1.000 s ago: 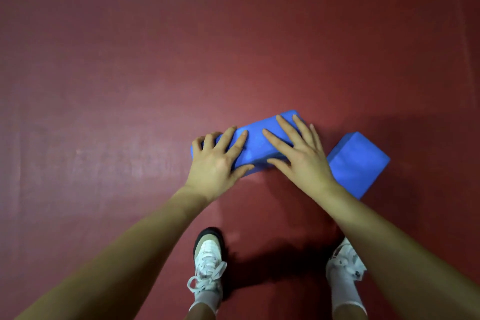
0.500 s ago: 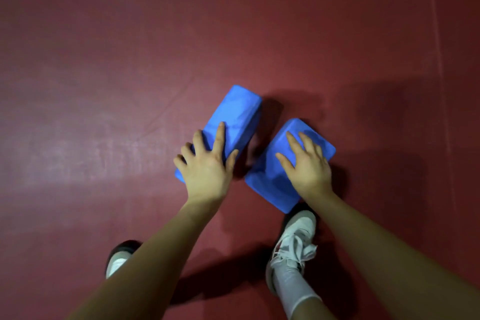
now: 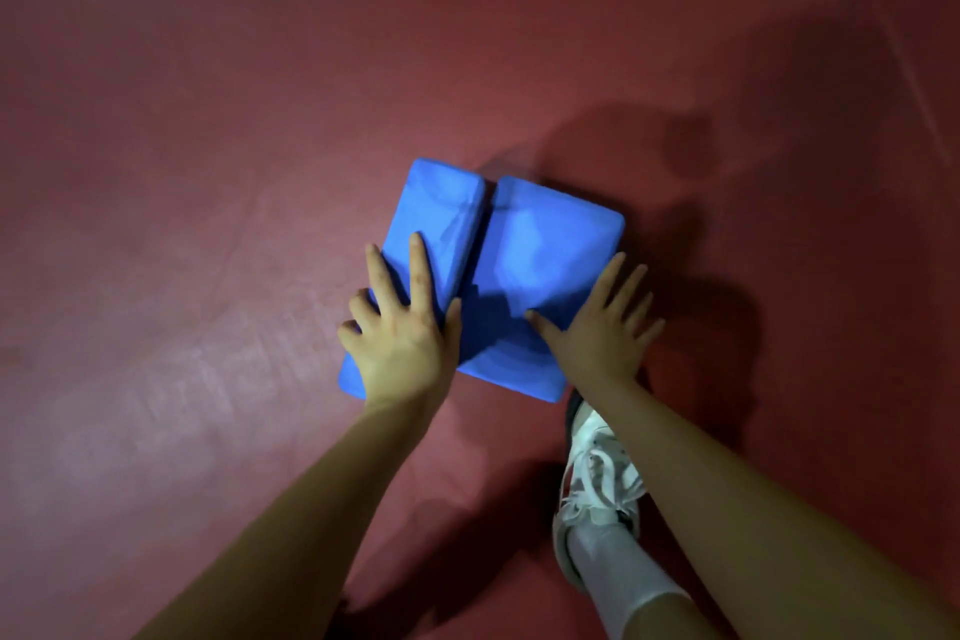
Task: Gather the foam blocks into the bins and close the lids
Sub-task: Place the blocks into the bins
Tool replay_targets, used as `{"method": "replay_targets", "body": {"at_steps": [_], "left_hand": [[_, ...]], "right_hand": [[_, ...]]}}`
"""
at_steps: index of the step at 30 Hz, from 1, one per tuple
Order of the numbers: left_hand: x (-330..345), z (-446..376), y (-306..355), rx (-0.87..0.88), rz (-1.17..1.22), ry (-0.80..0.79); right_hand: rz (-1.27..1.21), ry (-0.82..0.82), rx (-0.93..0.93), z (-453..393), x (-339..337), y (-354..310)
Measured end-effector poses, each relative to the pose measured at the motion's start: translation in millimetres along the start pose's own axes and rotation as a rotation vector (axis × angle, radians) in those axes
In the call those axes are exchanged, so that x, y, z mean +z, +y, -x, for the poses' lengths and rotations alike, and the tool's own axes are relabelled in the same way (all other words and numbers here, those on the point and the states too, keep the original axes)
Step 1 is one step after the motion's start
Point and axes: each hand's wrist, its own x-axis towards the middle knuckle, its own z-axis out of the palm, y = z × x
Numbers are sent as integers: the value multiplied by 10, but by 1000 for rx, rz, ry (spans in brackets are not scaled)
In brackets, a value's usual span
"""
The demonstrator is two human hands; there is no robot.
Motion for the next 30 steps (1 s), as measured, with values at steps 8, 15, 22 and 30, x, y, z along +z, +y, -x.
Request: {"method": "replay_targets", "body": {"at_steps": [8,15,22,30], "left_hand": [[-14,-8,-105,-63,51,-53],[-211,-104,-361,-251,143,-158],[-521,-81,-804,-267,154,-200],[-1647,239,-1441,-285,267,-157]], "right_hand": [[-493,-7,-74,65,-60,-100],[-589,12,-354,346,-151,-562],[-387,208,-563,598,-415,-913],[-185,267,-646,1385,-1398,-1524]]}}
